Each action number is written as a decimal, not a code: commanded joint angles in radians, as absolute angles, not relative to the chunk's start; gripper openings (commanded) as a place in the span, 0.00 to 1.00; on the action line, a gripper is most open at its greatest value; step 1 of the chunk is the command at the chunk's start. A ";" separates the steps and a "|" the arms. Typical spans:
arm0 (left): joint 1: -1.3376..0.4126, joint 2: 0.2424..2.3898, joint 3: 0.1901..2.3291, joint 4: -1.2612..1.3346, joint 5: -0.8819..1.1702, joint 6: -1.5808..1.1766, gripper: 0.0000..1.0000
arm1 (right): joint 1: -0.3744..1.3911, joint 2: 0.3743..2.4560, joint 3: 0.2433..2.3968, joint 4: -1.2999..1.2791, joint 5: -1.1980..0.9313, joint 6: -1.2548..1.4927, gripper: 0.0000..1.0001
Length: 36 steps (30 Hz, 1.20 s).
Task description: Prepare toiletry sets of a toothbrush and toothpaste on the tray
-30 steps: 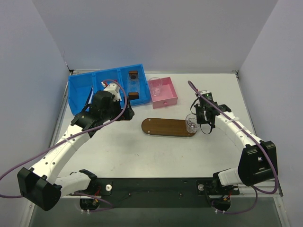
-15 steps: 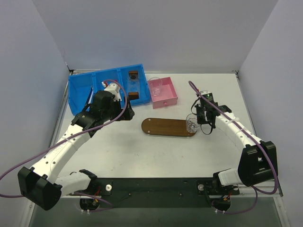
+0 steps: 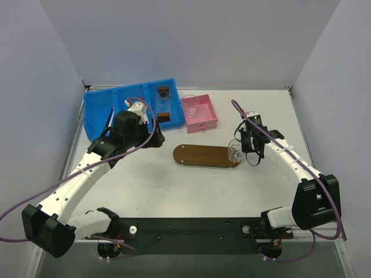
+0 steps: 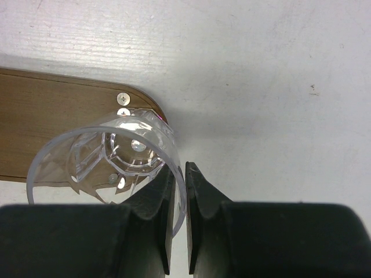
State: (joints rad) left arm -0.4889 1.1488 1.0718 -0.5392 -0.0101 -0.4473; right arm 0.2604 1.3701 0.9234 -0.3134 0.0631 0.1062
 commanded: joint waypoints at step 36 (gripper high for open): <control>-0.482 1.126 1.055 -0.502 0.026 -0.434 0.98 | 0.253 1.333 0.913 -0.388 0.110 0.130 0.15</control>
State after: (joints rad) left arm -0.4889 1.1484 1.0542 -0.5354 0.0105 -0.4469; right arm 0.2558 1.3682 0.9100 -0.3367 0.0982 0.1246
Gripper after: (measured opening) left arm 0.975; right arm 0.170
